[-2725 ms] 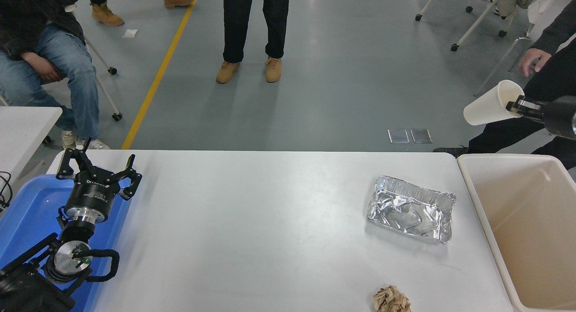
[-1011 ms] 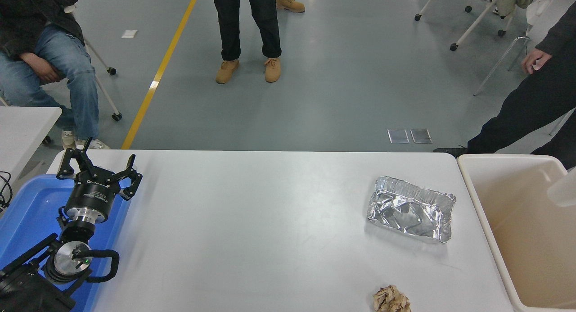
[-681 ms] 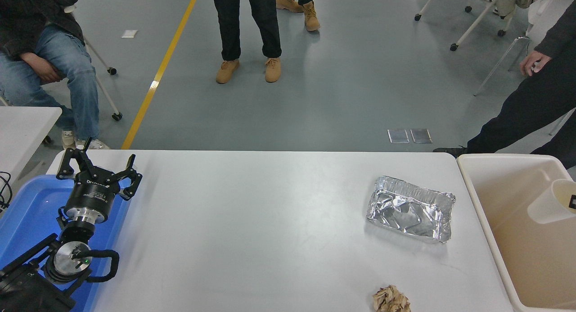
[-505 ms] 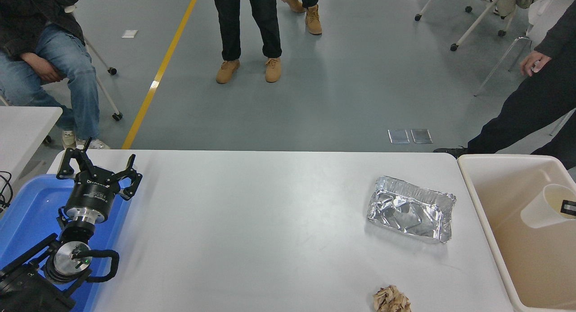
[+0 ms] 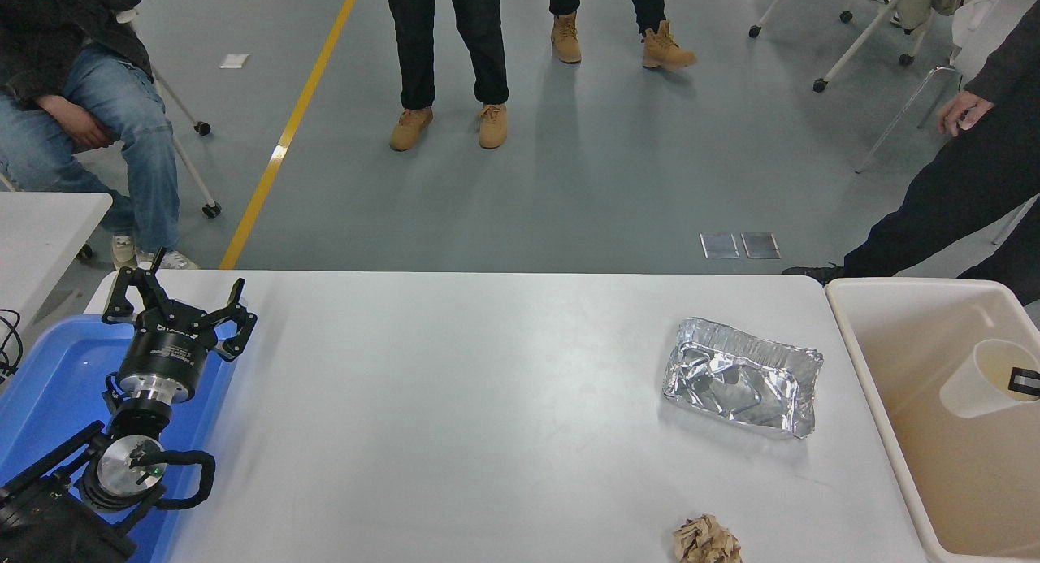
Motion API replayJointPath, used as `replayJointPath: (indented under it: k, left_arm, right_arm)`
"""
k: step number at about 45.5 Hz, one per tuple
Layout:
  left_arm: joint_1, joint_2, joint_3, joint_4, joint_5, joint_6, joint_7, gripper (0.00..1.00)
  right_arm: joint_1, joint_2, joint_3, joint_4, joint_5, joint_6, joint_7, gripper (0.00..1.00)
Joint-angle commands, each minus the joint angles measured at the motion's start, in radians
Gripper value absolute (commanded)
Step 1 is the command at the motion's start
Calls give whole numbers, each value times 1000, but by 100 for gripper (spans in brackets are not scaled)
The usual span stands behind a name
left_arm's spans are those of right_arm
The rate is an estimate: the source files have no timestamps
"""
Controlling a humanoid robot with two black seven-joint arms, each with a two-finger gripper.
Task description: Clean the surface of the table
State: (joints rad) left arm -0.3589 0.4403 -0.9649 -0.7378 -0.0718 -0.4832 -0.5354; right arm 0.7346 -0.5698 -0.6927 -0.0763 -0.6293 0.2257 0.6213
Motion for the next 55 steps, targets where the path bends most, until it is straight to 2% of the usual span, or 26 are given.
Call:
replayJointPath:
  k: [1, 12, 21, 23, 25, 32, 41, 55]
  left_arm:
    - [0, 0, 0, 0, 0, 0, 0, 99]
    - [-2, 0, 0, 0, 0, 0, 0, 99]
    - [0, 0, 0, 0, 0, 0, 0, 99]
    - [0, 0, 0, 0, 0, 0, 0, 99]
    - [0, 0, 0, 0, 0, 0, 0, 99]
    - [0, 0, 0, 0, 1, 0, 0, 99]
    - [0, 0, 0, 0, 0, 0, 0, 99]
    - [0, 0, 0, 0, 0, 0, 0, 99]
  right_arm:
    - [-12, 1, 2, -8, 0, -2, 0, 7]
    - [-12, 1, 4, -8, 2, -16, -2, 18]
    - [-20, 30, 6, -8, 3, -37, -5, 19]
    - [-23, 37, 7, -8, 6, -54, -6, 25]
    - [-31, 45, 7, -8, 11, -75, -8, 36]
    - [-29, 57, 30, -10, 26, -140, -17, 46]
    - [-15, 57, 159, -7, 171, -129, -17, 63]
    - [23, 56, 318, -8, 269, -120, -14, 68]
